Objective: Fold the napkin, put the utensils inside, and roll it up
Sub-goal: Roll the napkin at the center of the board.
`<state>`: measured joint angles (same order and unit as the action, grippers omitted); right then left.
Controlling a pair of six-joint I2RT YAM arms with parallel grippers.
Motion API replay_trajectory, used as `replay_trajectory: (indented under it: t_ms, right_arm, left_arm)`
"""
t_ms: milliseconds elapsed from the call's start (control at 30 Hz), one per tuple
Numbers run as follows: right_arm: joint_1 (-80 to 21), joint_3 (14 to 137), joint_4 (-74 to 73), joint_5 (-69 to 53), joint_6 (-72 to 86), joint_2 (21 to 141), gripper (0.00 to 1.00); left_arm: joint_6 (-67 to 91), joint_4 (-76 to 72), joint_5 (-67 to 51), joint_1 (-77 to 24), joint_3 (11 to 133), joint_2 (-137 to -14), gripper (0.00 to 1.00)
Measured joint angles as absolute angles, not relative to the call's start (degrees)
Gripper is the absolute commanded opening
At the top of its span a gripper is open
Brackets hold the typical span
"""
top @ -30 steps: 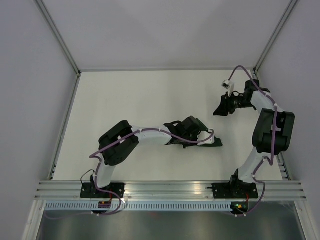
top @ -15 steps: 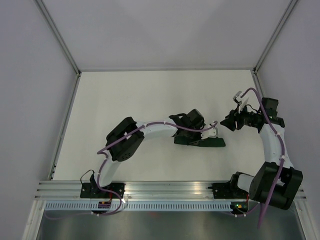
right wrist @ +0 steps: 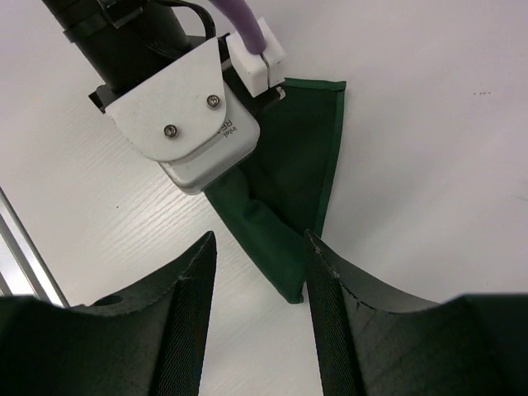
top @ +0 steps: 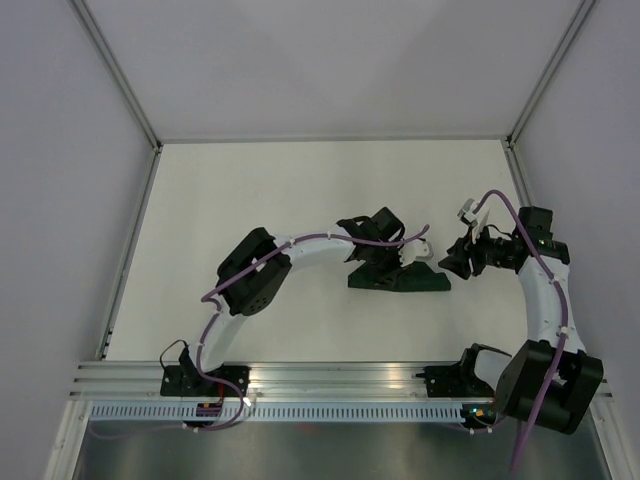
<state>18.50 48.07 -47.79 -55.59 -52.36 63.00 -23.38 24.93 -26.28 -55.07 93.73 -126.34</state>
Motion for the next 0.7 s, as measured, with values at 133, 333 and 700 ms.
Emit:
replay_trajectory:
  t_ms: [133,333,700]
  right_arm:
    - [17.28,51.62,-50.81,-55.46,-54.04,69.45,0.52]
    - [11.84,58.81,-49.89,-53.78,-53.06,81.30,0.51]
    - [3.25,62.30,-41.41,-49.01,-47.40,88.20,0.51]
  left_arm:
    - [-21.71,26.61,-28.82,-53.78,95.72,-127.76,0.08]
    - [-19.29,29.54,-31.57,-52.01,98.87,-129.82,0.09]
    - [-13.72,34.79,-38.96,-46.63,101.58,-132.51,0.11]
